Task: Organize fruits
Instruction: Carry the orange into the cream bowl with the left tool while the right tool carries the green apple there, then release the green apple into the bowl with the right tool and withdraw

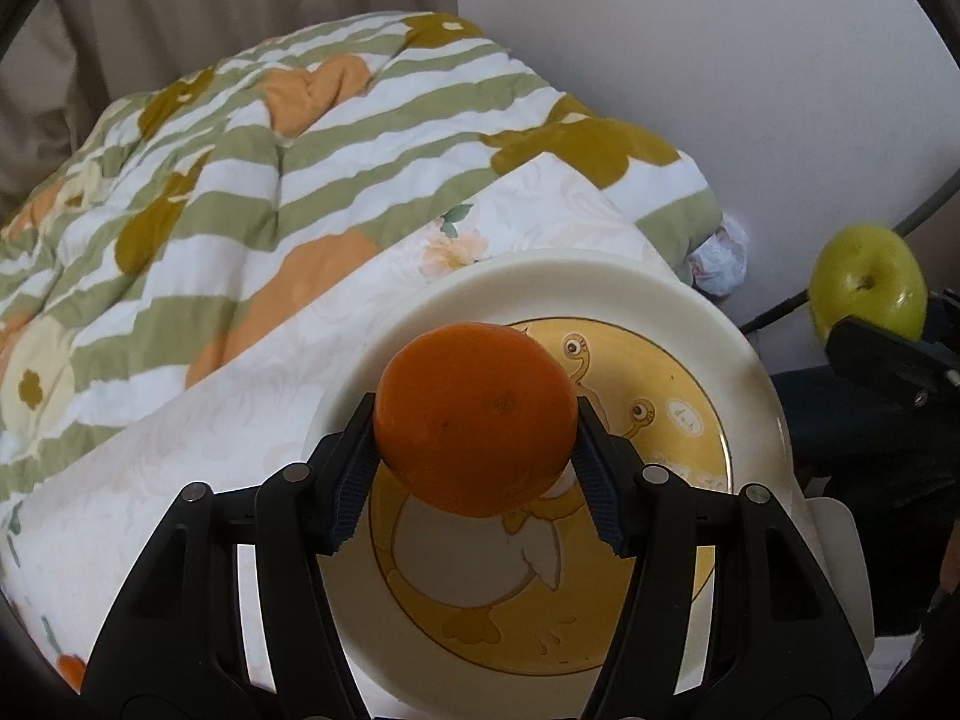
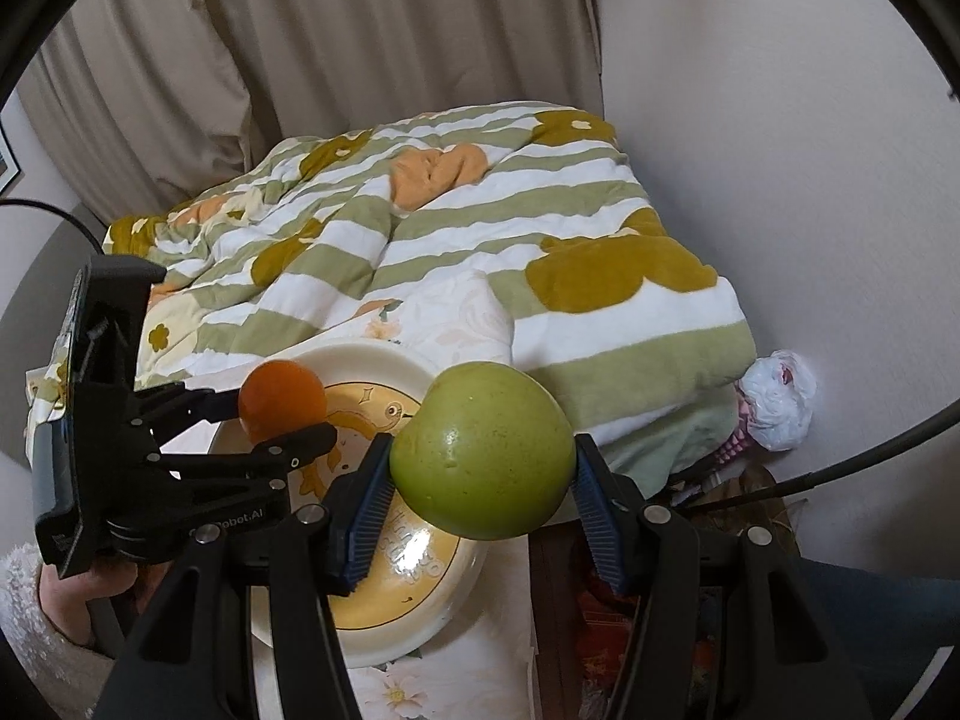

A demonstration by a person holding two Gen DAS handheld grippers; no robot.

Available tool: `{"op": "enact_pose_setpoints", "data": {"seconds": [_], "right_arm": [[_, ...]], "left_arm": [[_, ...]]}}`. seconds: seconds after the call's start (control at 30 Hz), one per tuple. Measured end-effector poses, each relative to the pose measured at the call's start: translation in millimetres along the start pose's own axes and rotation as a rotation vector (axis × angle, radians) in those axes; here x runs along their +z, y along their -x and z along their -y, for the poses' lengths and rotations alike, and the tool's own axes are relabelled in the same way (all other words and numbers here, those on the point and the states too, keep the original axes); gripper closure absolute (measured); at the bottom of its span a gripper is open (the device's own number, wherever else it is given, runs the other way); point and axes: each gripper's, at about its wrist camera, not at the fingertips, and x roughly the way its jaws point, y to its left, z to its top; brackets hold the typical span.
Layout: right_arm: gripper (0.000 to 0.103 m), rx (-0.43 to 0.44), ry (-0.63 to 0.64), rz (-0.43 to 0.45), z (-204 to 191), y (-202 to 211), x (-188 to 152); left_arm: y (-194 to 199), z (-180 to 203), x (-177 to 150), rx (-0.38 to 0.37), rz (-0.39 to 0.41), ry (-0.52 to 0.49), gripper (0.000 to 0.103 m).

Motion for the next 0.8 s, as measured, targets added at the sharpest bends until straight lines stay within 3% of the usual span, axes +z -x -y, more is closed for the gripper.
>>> {"op": "enact_pose_setpoints", "data": {"seconds": [0.03, 0.07, 0.1, 0.2, 0.43, 0.8], "right_arm": [[0.050, -0.002, -0.002, 0.001, 1, 1, 1], [0.050, -0.002, -0.004, 0.002, 1, 2, 2], [0.050, -0.001, -0.009, 0.004, 2, 4, 2], [0.050, -0.002, -0.007, 0.013, 2, 9, 4], [0.050, 0.024, 0.063, 0.008, -9, 9, 5], [0.050, 0.098, 0.201, -0.039, -36, -32, 2]], "left_arm": [[2, 0, -1, 0.000, 0.009, 0.000, 0.025], [6, 0, -1, -0.002, 0.024, 0.004, 0.008], [12, -1, -2, -0.007, 0.044, 0.014, 0.000], [28, -5, -3, -0.022, 0.078, 0.033, 0.000], [62, -17, -14, 0.025, 0.102, 0.046, 0.000], [99, -51, -58, 0.100, 0.089, 0.185, 0.000]]}}
